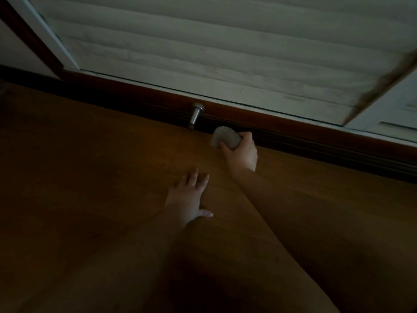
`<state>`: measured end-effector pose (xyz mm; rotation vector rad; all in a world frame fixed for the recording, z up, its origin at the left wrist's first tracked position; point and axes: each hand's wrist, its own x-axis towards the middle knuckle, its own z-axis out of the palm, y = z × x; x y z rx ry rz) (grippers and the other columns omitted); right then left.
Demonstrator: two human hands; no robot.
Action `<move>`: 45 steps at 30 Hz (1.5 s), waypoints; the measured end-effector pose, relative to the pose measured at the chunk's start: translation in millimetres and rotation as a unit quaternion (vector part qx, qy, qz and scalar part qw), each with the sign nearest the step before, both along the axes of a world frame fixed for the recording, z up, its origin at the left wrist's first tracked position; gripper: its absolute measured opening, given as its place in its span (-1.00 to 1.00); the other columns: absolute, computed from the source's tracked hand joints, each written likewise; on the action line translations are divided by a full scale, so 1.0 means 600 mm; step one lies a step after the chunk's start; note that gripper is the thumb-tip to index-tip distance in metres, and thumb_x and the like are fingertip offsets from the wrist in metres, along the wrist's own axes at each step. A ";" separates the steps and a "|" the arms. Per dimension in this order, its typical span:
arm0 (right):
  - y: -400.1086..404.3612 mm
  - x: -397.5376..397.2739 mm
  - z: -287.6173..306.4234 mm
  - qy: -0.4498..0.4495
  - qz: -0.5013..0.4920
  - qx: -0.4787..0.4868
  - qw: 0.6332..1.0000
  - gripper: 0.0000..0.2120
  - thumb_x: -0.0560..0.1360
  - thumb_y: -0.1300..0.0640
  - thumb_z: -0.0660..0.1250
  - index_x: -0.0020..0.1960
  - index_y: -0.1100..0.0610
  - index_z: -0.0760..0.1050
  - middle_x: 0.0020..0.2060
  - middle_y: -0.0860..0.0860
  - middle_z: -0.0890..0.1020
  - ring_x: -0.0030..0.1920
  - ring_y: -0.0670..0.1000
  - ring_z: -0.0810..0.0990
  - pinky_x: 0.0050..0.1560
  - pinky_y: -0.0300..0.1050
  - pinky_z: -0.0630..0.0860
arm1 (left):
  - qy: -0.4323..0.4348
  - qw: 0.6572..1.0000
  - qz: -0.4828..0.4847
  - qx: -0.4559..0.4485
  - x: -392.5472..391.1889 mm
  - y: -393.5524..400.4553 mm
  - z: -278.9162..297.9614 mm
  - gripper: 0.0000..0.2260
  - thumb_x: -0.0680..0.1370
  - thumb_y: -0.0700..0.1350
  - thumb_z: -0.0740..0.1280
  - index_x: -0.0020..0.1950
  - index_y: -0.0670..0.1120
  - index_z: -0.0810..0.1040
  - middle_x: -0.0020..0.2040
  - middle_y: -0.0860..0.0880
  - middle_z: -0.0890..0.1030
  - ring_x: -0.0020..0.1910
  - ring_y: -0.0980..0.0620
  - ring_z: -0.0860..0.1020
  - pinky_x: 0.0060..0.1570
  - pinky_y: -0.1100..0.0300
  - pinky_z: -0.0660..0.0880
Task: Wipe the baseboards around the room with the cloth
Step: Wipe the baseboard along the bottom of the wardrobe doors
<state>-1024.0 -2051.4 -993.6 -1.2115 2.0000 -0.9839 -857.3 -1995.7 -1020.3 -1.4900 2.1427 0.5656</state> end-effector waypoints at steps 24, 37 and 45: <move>0.061 -0.167 -0.003 0.032 -0.085 0.019 0.996 -0.54 0.48 0.00 0.45 0.27 0.11 0.36 0.18 0.07 0.53 0.15 0.06 0.54 0.04 -0.10 0.48 | -0.041 0.983 -0.177 -0.020 -0.004 -0.032 0.013 -0.03 0.47 0.44 0.19 0.60 0.03 -0.30 0.59 -0.05 -0.34 0.58 -0.11 -0.26 0.51 -0.22 -0.02; 0.159 -0.331 0.001 0.066 -0.212 0.015 0.975 -0.51 0.48 0.11 0.45 0.35 0.08 0.39 0.24 0.06 0.48 0.21 0.04 0.49 0.23 0.01 0.48 | -0.045 0.978 -0.205 -0.009 -0.077 -0.058 0.007 -0.01 0.47 0.43 0.21 0.60 -0.03 -0.29 0.59 -0.07 -0.34 0.59 -0.16 -0.17 0.51 -0.21 0.07; 0.087 -0.180 0.005 0.022 -0.075 -0.048 0.996 -0.45 0.50 0.10 0.45 0.45 0.00 0.41 0.22 0.01 0.46 0.13 -0.13 0.41 0.23 -0.22 0.43 | -0.030 0.983 -0.180 -0.019 -0.046 -0.043 0.004 -0.11 0.53 0.40 0.14 0.61 -0.02 -0.26 0.60 -0.05 -0.32 0.59 -0.17 -0.17 0.51 -0.19 0.03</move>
